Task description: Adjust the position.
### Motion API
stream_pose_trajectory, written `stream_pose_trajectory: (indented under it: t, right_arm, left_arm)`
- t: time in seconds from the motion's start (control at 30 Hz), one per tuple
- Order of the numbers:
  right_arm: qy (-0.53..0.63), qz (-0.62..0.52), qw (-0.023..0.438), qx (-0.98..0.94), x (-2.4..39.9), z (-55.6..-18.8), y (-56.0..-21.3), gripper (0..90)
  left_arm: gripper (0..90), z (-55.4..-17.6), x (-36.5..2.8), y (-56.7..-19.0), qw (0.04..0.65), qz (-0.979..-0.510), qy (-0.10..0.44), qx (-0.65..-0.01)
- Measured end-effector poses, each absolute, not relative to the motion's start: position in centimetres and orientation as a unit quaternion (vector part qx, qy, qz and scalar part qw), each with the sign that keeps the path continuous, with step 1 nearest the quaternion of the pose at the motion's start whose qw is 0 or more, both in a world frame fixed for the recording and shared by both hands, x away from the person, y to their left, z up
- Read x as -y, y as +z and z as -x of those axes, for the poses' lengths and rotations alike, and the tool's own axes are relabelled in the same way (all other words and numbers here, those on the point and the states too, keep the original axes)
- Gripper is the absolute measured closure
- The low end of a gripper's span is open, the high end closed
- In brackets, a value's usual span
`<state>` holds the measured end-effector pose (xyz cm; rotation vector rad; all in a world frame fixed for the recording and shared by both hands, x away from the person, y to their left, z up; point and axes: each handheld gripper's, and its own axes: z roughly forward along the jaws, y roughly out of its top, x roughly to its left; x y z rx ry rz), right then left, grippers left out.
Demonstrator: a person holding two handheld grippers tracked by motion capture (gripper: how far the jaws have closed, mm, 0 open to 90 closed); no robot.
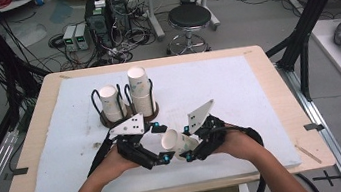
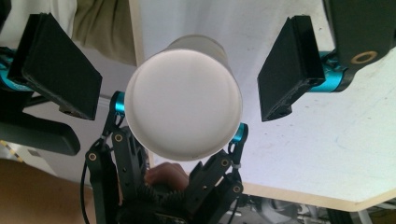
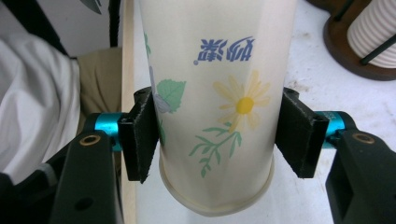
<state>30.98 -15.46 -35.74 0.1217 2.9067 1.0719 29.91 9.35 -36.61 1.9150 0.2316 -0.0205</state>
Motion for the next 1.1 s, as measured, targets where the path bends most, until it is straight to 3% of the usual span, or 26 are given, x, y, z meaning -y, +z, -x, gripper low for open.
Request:
stream_pose_trajectory:
  t: [0.73, 1.1]
  right_arm:
    - [0.269, 0.000, -0.007, -0.963, 13.2, -31.1, -34.7, 37.4]
    - [0.220, 0.001, -0.011, -0.975, 12.4, -30.9, -34.5, 37.0]
  left_arm:
    - [17.6, -30.2, -8.8, -36.4, 0.522, -0.849, -0.029, -0.073]
    - [26.9, -30.4, -8.2, -36.8, 0.506, -0.859, -0.035, -0.064]
